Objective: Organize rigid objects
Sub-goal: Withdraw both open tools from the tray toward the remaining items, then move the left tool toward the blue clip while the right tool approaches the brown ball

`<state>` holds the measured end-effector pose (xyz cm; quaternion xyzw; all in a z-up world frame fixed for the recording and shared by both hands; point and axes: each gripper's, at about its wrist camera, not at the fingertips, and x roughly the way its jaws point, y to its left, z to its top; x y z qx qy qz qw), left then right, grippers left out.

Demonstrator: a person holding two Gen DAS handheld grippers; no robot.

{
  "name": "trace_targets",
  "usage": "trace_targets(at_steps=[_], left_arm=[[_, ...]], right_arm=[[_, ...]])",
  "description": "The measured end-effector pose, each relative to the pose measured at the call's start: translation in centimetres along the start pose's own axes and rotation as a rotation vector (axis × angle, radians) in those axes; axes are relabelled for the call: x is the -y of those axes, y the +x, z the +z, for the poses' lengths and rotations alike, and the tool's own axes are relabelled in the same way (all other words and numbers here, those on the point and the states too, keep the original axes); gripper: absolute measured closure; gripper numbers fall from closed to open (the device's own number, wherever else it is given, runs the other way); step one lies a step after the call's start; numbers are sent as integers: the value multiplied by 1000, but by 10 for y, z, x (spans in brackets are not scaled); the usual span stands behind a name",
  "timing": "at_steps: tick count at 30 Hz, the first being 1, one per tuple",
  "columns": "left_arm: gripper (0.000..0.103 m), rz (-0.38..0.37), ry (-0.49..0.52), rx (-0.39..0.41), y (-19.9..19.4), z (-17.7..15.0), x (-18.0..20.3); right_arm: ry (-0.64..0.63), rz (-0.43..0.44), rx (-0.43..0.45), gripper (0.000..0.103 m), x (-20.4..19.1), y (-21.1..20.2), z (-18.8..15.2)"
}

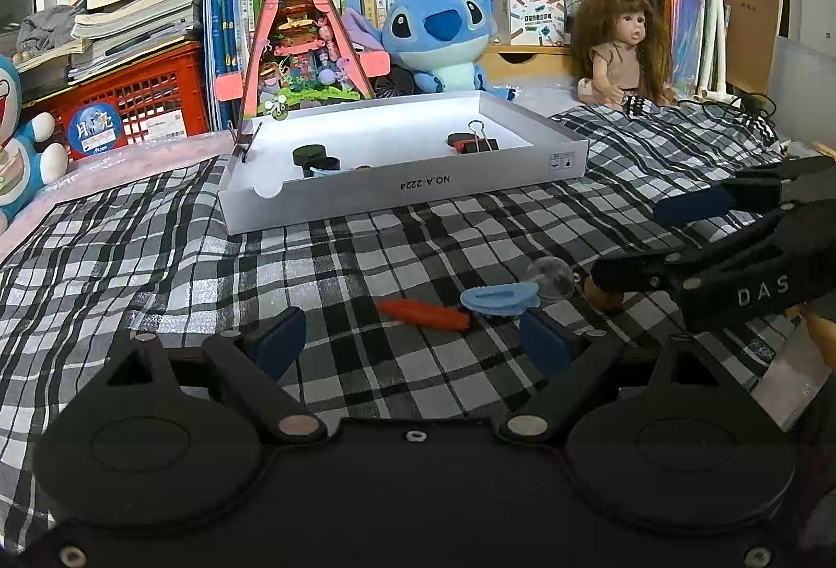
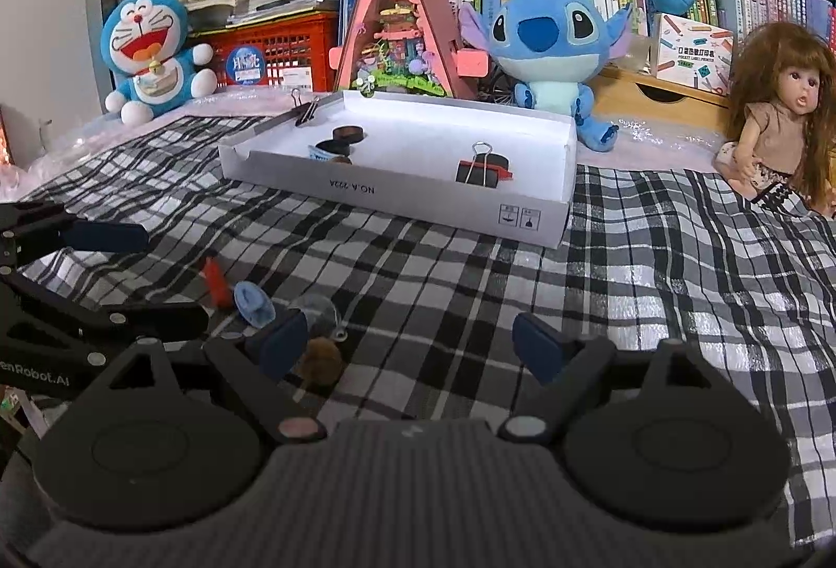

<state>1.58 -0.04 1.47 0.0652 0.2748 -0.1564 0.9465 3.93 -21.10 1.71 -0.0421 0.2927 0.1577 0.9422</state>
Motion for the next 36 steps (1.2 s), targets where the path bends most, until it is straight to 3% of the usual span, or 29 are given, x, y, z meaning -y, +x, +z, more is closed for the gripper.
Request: trace_targets(at_steps=[13, 18, 25, 30, 36], left_arm=[[41, -39, -62, -60, 20, 2, -10], [58, -64, -60, -75, 21, 7, -10], [57, -57, 24, -57, 19, 13, -4], [52, -44, 98, -61, 22, 12, 1], [53, -75, 91, -80, 29, 14, -4]], right_arm=[[-56, 25, -15, 12, -13, 1, -10], [-74, 19, -27, 16, -18, 3, -13], [-88, 46, -13, 28, -22, -1, -15], [-99, 51, -7, 30, -25, -2, -16], [-103, 44, -2, 34, -26, -2, -16]])
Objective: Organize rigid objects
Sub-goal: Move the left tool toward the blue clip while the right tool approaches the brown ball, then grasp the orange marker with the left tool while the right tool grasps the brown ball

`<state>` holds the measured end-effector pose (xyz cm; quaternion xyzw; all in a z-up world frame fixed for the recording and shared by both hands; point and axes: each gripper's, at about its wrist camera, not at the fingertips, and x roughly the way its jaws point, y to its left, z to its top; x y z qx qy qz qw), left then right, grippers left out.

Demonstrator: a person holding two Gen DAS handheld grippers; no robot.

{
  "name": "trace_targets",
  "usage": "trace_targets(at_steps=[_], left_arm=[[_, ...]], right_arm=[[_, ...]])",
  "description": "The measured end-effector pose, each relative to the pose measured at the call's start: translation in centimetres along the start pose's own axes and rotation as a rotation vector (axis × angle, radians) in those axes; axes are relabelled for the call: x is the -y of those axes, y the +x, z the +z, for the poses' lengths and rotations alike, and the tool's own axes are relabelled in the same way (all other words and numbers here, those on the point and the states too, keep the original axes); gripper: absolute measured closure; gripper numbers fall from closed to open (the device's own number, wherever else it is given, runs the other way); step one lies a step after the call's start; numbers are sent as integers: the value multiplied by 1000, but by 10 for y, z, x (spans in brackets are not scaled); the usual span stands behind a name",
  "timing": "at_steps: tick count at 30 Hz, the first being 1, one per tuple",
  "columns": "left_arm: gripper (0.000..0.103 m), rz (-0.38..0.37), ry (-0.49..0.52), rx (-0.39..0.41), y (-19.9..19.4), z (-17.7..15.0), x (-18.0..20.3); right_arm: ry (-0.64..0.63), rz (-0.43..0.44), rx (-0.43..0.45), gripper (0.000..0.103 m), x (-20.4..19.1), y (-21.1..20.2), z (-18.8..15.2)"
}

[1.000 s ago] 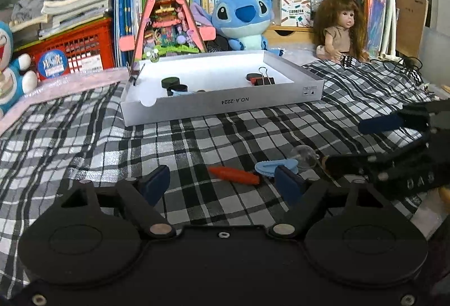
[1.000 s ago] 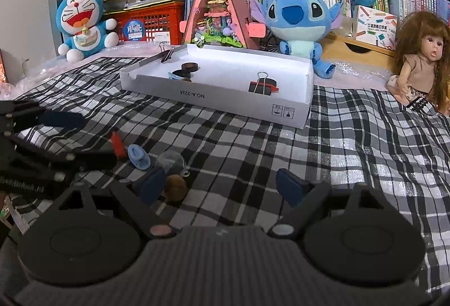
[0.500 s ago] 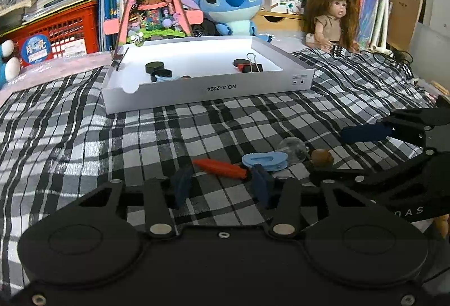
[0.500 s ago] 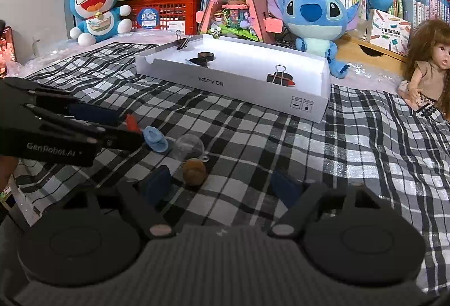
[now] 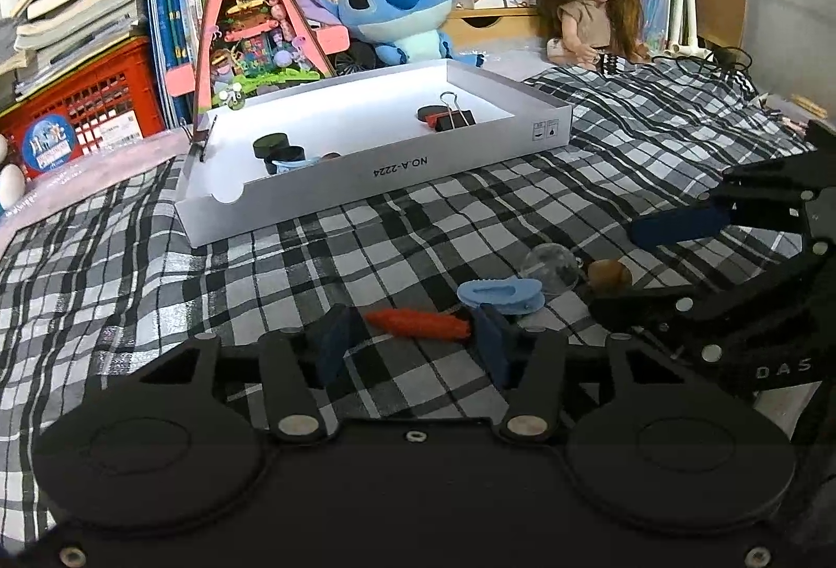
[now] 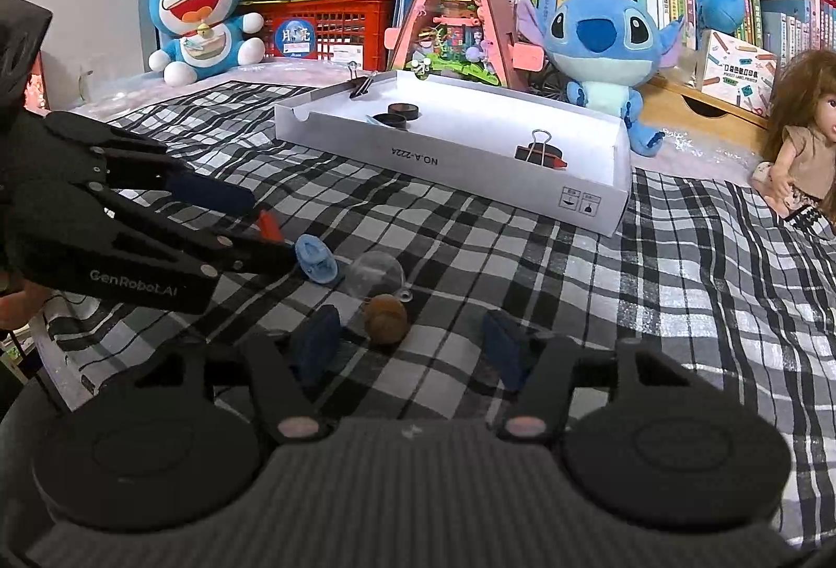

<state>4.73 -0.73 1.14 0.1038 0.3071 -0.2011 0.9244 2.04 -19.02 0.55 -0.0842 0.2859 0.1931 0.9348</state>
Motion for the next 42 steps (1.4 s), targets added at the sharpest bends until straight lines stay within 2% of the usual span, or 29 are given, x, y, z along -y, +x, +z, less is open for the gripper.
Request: trace_targets(at_steps=[4, 10, 14, 17, 20, 22, 27, 37, 42], left_arm=[[53, -11, -4, -17, 1, 5, -5], [51, -22, 44, -43, 5, 8, -5], [51, -27, 41, -24, 6, 5, -5], [61, -46, 15, -17, 6, 3, -5], [61, -21, 14, -5, 3, 1, -1], [61, -13, -3, -4, 2, 1, 0], [61, 14, -42, -12, 0, 5, -3], [61, 47, -107, 10, -7, 19, -13], [61, 53, -99, 9, -7, 18, -12]], right_arm=[[-8, -45, 14, 43, 1, 0, 0], [19, -28, 22, 45, 6, -1, -3], [13, -17, 24, 47, 3, -2, -4], [7, -14, 26, 50, 2, -2, -4], [19, -16, 34, 61, 2, -3, -4], [26, -17, 36, 76, 2, -3, -4], [31, -15, 48, 81, 2, -5, -3], [73, 6, 59, 81, 6, -6, 5], [60, -27, 67, 45, 2, -3, 1]])
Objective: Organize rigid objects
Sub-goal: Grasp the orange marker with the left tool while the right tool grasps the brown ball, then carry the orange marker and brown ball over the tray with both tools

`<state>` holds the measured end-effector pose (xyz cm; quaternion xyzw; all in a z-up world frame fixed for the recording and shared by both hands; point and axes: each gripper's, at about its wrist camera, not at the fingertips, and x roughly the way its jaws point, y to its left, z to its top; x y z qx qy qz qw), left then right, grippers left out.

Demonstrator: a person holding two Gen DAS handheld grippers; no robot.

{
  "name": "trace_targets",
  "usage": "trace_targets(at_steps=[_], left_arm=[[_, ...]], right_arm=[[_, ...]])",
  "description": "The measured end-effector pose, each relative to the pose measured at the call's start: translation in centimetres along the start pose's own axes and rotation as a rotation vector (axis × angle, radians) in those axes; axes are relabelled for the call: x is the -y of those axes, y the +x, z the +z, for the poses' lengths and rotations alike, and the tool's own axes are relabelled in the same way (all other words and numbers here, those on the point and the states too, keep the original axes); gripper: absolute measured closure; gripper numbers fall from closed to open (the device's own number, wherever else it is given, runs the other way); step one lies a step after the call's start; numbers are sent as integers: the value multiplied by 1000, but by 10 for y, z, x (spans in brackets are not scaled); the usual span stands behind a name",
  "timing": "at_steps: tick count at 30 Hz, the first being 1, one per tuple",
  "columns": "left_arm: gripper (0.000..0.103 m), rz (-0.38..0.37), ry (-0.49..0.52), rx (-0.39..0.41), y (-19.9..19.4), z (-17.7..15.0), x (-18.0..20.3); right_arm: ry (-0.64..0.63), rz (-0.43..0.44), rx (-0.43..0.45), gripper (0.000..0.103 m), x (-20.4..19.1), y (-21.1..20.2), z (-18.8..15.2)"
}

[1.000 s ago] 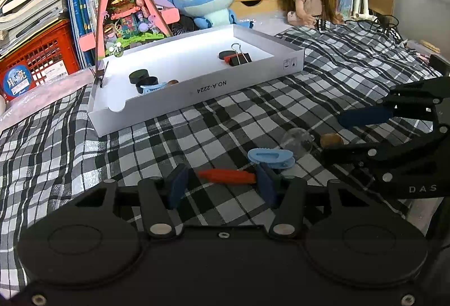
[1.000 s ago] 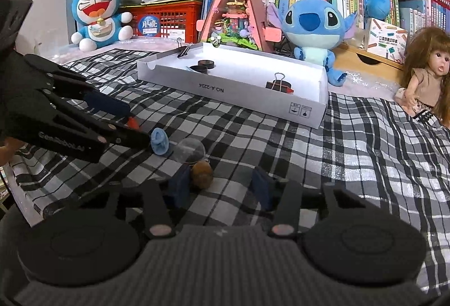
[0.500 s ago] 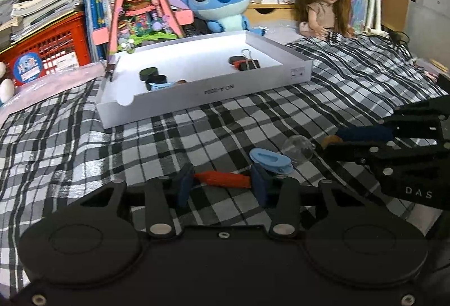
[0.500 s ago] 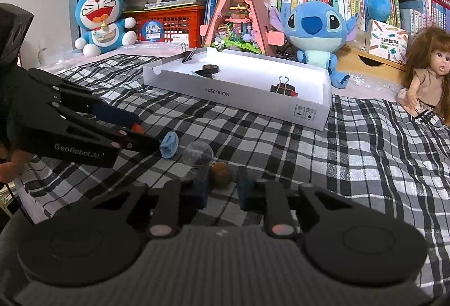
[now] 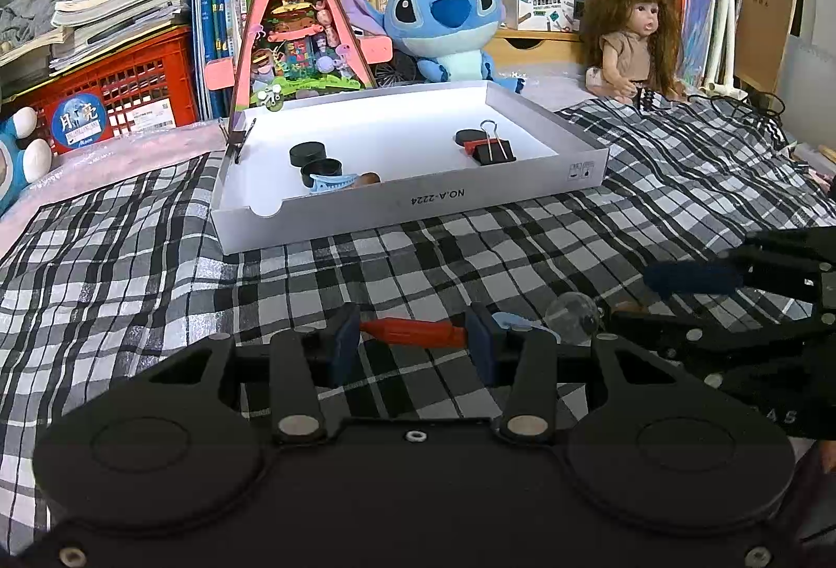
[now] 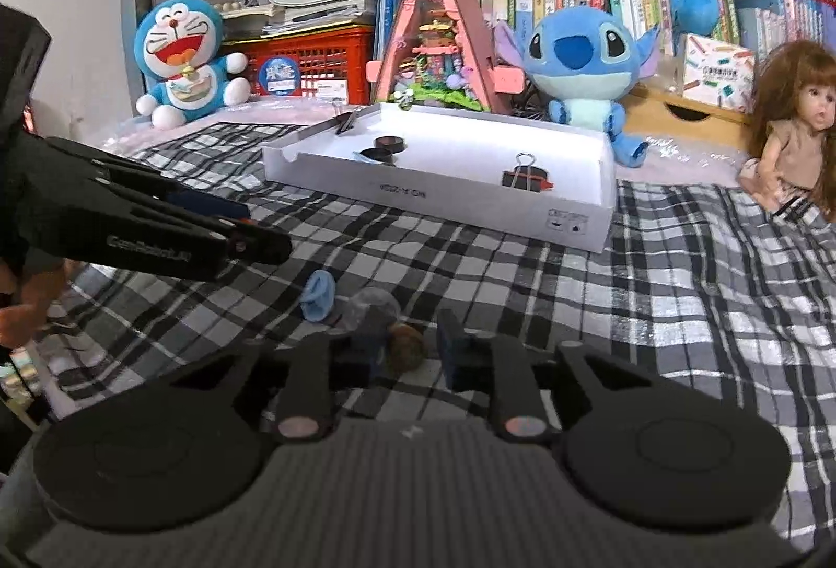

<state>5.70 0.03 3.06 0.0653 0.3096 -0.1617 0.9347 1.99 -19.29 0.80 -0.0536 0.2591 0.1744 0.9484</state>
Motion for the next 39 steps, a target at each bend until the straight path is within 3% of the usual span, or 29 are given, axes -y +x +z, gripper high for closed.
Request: trace_targets(at_steps=[8, 9, 10, 13, 24, 39], left_arm=[[61, 4, -12, -5, 3, -3, 1], [61, 4, -14, -6, 3, -3, 2], [61, 5, -18, -7, 4, -3, 2], [61, 4, -30, -14, 6, -3, 3], [61, 9, -110, -14, 12, 18, -11], [61, 13, -218, 5, 42, 81, -37]], right_arm=[[-38, -45, -7, 42, -7, 4, -4], [-39, -43, -12, 49, -8, 5, -4], [-37, -36, -18, 63, -8, 5, -5], [-22, -33, -25, 81, -10, 6, -6], [56, -34, -24, 82, 2, 10, 13], [224, -52, -27, 82, 49, 42, 86]])
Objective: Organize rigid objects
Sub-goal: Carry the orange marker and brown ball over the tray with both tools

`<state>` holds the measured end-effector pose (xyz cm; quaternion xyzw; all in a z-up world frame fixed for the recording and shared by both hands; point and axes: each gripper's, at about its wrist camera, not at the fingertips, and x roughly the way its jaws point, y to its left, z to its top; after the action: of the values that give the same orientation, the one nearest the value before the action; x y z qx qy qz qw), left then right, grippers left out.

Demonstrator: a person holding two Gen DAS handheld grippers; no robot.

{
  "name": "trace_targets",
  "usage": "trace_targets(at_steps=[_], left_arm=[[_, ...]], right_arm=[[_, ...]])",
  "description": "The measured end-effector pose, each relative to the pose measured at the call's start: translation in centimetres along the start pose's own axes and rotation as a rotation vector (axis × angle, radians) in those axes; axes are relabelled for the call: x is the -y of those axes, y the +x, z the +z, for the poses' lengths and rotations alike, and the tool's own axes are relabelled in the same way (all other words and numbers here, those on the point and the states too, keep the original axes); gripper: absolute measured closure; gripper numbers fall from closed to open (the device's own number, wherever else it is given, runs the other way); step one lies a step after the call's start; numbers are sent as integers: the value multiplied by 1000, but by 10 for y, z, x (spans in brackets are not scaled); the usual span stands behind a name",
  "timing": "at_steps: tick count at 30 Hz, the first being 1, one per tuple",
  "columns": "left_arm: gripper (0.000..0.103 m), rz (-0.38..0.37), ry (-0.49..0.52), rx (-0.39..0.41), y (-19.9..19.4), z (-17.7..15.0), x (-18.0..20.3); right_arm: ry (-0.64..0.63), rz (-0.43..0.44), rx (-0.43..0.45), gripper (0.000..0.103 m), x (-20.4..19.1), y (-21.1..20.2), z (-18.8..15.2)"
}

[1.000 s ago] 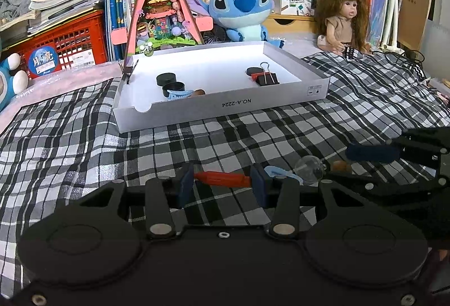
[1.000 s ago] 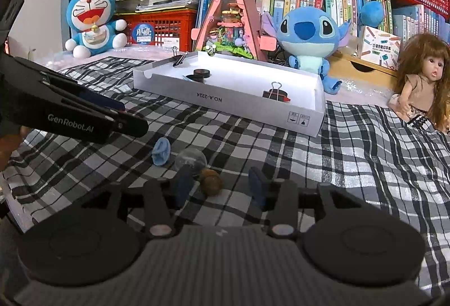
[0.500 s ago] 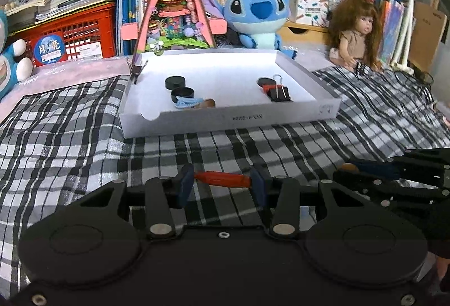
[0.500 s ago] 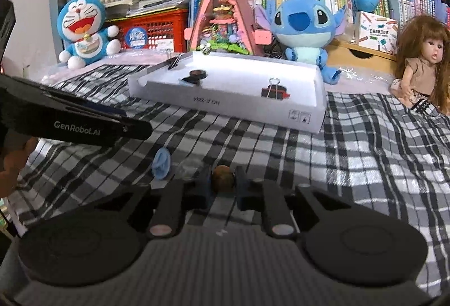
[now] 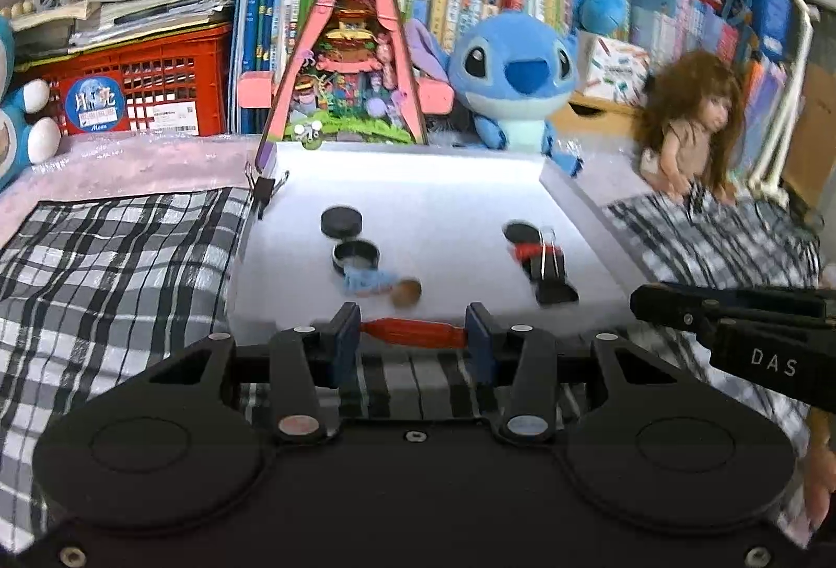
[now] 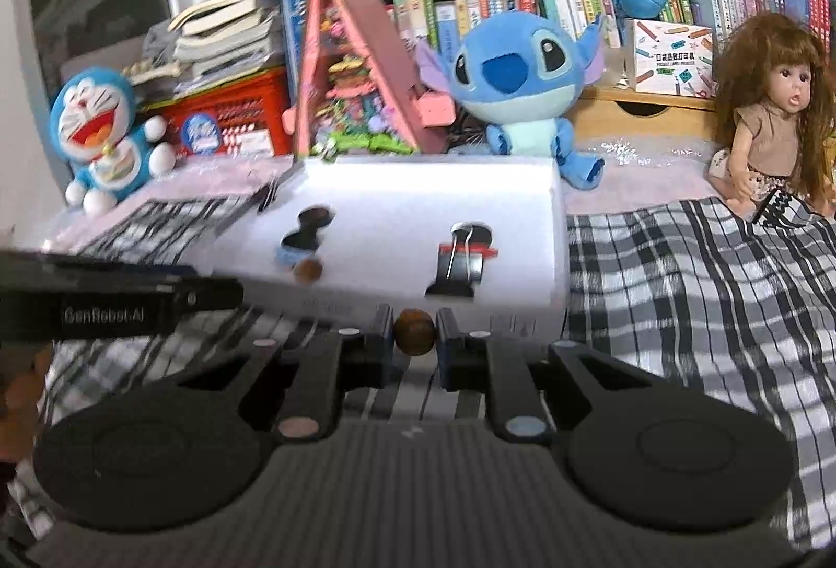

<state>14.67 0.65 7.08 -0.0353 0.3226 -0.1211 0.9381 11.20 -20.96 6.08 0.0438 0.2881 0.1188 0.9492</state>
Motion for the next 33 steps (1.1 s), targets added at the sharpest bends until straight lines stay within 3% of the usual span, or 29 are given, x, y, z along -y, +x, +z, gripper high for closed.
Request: trace_targets(at_steps=[6, 21, 33], left_arm=[[61, 21, -66, -7, 31, 22, -7], [61, 58, -76, -68, 99, 70, -12], [61, 131, -73, -82, 146, 86, -23]], right_arm=[[58, 4, -18, 82, 8, 24, 25], [183, 8, -108, 82, 27, 96, 74], [263, -57, -155, 82, 49, 149, 80]])
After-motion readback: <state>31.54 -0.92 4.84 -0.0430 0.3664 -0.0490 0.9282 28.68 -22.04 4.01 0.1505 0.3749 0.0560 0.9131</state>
